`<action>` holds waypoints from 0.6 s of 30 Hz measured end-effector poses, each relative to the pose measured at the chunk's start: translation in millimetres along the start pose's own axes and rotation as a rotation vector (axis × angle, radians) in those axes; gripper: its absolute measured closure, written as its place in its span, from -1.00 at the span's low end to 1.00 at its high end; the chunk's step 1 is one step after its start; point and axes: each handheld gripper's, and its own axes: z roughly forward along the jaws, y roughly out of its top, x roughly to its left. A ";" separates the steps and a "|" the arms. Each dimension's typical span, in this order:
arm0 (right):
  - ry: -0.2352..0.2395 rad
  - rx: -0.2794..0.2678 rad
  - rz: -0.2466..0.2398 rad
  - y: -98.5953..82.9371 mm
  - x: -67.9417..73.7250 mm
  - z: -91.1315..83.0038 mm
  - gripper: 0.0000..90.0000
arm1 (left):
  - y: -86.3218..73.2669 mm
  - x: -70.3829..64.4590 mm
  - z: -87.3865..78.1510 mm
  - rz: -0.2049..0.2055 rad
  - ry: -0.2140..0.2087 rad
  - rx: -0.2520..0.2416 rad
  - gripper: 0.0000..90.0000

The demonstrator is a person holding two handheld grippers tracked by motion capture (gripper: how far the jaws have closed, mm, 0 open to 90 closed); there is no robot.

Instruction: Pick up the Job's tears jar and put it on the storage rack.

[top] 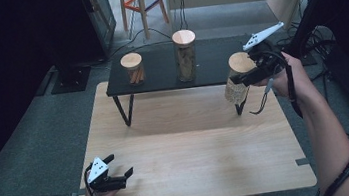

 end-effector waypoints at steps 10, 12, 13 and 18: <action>0.002 0.001 -0.015 22.4 -6.4 -7.6 -0.45 | 0.6 0.4 0.3 -0.002 0.000 0.003 -0.92; 0.002 0.003 -0.015 28.6 -8.9 -7.2 -0.45 | 0.7 0.7 0.3 -0.004 0.000 0.004 -0.92; 0.000 0.006 -0.015 31.0 -9.5 -7.1 -0.45 | 1.0 0.8 0.2 -0.002 0.000 0.005 -0.92; 0.002 0.006 -0.012 42.4 -15.9 -3.4 -0.45 | 0.9 0.8 0.2 -0.007 -0.001 0.005 -0.92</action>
